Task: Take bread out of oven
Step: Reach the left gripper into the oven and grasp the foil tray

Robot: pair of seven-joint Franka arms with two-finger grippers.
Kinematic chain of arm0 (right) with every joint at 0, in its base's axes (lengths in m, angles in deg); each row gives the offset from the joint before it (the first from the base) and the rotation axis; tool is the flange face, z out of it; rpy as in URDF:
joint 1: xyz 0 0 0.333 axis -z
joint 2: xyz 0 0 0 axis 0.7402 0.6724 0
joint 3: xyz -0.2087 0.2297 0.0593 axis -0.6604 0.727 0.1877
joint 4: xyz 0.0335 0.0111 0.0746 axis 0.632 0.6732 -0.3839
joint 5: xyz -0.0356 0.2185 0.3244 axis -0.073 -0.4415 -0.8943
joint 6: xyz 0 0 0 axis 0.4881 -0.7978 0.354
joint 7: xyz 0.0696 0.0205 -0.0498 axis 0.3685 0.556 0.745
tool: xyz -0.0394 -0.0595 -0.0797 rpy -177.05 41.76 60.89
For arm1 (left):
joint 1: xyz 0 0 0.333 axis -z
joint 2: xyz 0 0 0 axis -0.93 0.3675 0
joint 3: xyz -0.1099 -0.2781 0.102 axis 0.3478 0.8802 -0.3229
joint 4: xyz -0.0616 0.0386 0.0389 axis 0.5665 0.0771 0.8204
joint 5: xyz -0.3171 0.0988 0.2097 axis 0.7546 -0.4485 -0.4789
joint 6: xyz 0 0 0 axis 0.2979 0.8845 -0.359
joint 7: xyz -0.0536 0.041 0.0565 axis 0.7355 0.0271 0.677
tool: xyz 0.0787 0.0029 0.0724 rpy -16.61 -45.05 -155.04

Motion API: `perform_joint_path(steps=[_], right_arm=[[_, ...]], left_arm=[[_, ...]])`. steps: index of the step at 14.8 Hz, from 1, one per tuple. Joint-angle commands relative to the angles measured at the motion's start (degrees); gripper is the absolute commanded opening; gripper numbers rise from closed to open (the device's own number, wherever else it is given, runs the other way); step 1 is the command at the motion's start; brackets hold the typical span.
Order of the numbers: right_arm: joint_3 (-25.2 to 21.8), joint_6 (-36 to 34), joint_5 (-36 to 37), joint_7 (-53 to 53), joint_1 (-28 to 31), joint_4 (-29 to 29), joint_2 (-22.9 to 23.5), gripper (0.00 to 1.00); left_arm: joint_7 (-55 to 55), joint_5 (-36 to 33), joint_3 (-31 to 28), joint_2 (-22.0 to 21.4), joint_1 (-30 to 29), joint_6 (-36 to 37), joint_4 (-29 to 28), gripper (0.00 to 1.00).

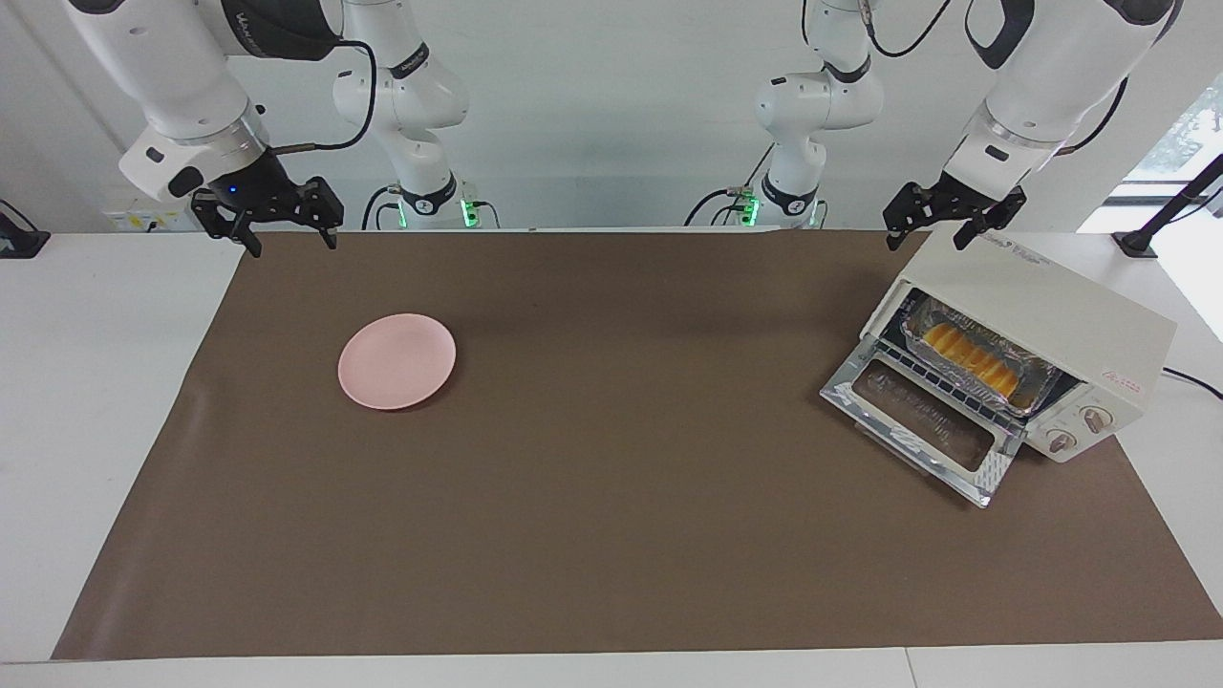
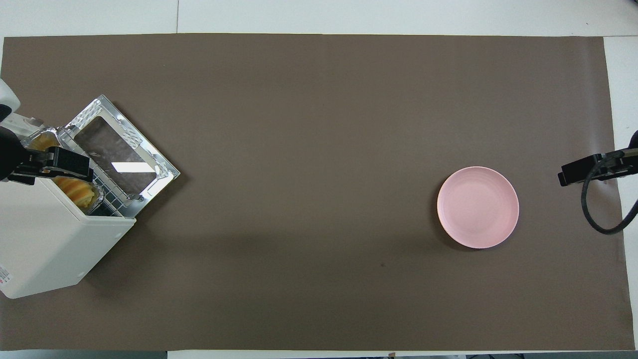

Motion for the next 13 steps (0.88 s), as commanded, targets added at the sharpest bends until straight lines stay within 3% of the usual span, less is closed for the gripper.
perform_joint_path(steps=[1, 5, 6, 9, 13], right_arm=[[0.49, -0.16, 0.22, 0.99, 0.66, 1.30, -1.23, 1.00], [0.49, -0.16, 0.22, 1.08, 0.66, 1.30, -1.23, 1.00], [0.49, -0.16, 0.22, 0.99, 0.66, 1.30, -1.23, 1.00], [0.49, -0.16, 0.22, 1.08, 0.66, 1.30, -1.23, 1.00], [0.49, -0.16, 0.22, 1.08, 0.66, 1.30, -1.23, 1.00]], left_arm=[[-8.83, -0.65, -0.39, 4.30, 0.45, 0.08, 3.27, 1.00], [-23.84, -9.24, -0.48, 18.97, 2.81, 0.88, 13.56, 1.00], [-27.19, -11.09, -0.48, 20.83, 2.56, 0.45, 14.10, 1.00], [-35.11, -16.54, -1.44, 24.97, 2.12, -4.90, 13.24, 1.00], [-39.09, -20.69, -2.06, 25.07, 0.99, -9.30, 8.14, 1.00]])
